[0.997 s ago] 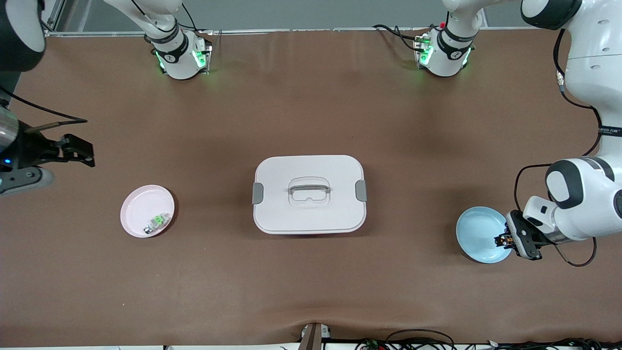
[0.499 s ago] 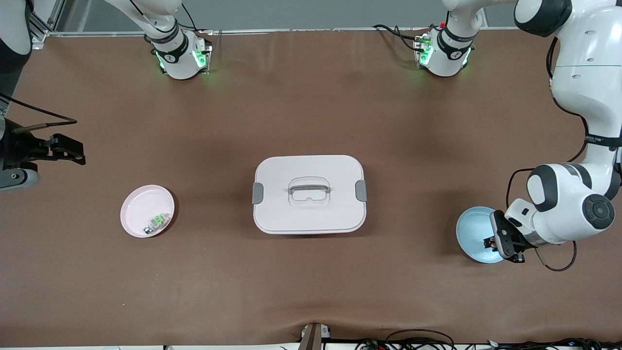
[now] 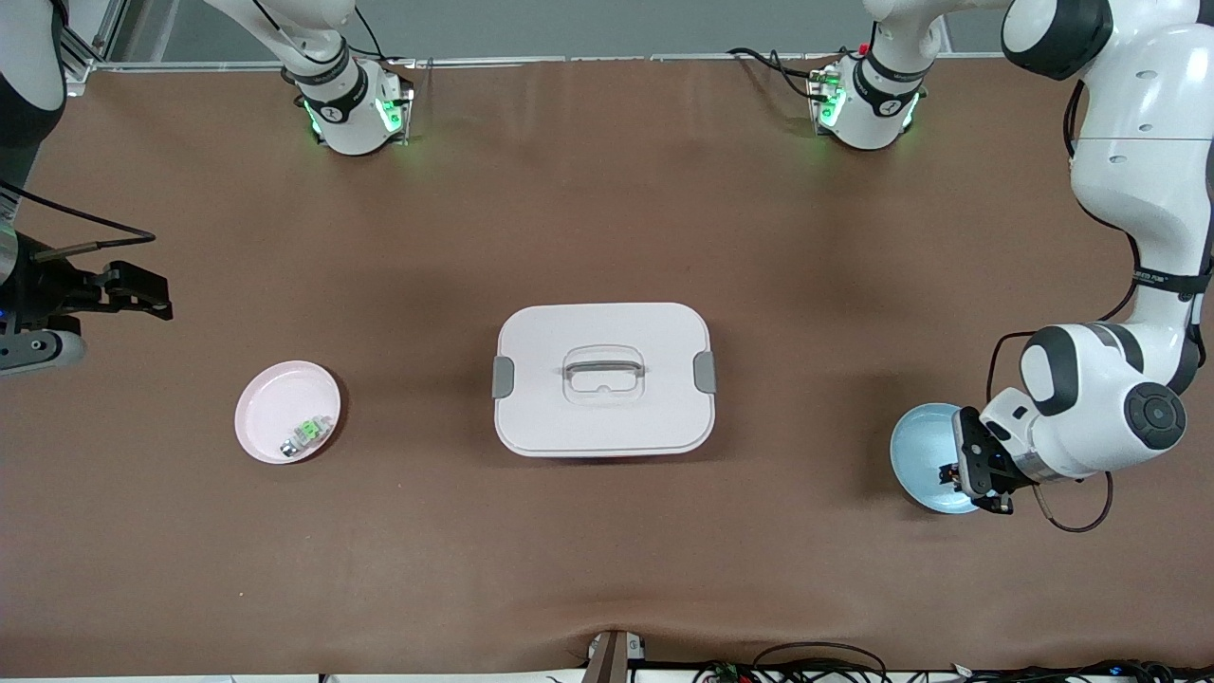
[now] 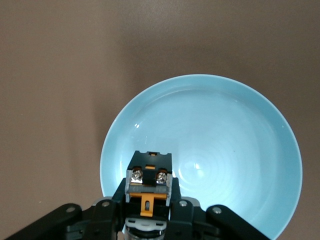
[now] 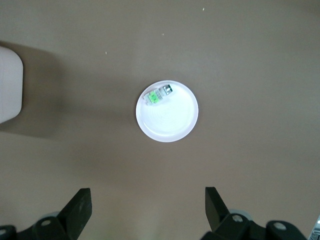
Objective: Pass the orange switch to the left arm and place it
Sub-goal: 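Lower the switch onto the blue plate and open the left gripper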
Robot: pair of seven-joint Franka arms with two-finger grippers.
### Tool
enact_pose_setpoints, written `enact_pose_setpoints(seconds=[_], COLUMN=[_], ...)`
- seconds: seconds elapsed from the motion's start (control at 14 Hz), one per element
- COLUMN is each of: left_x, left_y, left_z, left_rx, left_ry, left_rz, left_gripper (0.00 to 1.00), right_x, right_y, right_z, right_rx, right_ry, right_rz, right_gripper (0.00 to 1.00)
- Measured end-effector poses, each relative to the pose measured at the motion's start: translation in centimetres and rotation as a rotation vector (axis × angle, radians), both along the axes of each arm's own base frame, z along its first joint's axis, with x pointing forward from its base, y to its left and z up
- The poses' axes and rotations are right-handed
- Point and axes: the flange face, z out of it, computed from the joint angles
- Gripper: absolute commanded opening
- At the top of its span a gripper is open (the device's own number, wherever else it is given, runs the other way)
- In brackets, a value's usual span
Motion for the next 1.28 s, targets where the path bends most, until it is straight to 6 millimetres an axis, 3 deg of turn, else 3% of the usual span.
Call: enact_pose_setpoints(seconds=[0.43,0.64,0.71,0.78,1.07,1.28], left_x=[-1.9,-2.0,-2.0,-2.0,-1.9,-1.5], left_y=[0.0,0.2,0.2,0.2,0.0,-1.0], left_z=[-3.6,-3.5,-3.5,-3.5,-3.2,-0.9], left_rx=[-0.008,-0.008,-0.008,-0.008,-0.009,-0.018], left_ry=[0.072,0.074,0.074,0.074,0.068,0.049], left_rz=[0.001,0.004,0.004,0.002,-0.001,0.032], left_gripper=[0.00,0.00,0.33,0.99,1.00,1.00], right_x=[0.0,0.2,0.4,0.3,-1.8,-3.9], right_y=[0.9,-0.6,-1.5,-2.3,-5.4,-6.0], right_z=[-1.8,-2.6,-2.7,-2.8,-3.5,-3.5], right_rx=[-0.009,0.022,0.041,0.057,0.087,0.086], right_ry=[0.042,0.054,0.046,0.034,0.003,-0.009], right_rz=[-0.006,-0.077,-0.099,-0.122,-0.222,-0.241], right_gripper=[1.00,1.00,1.00,1.00,1.00,1.00])
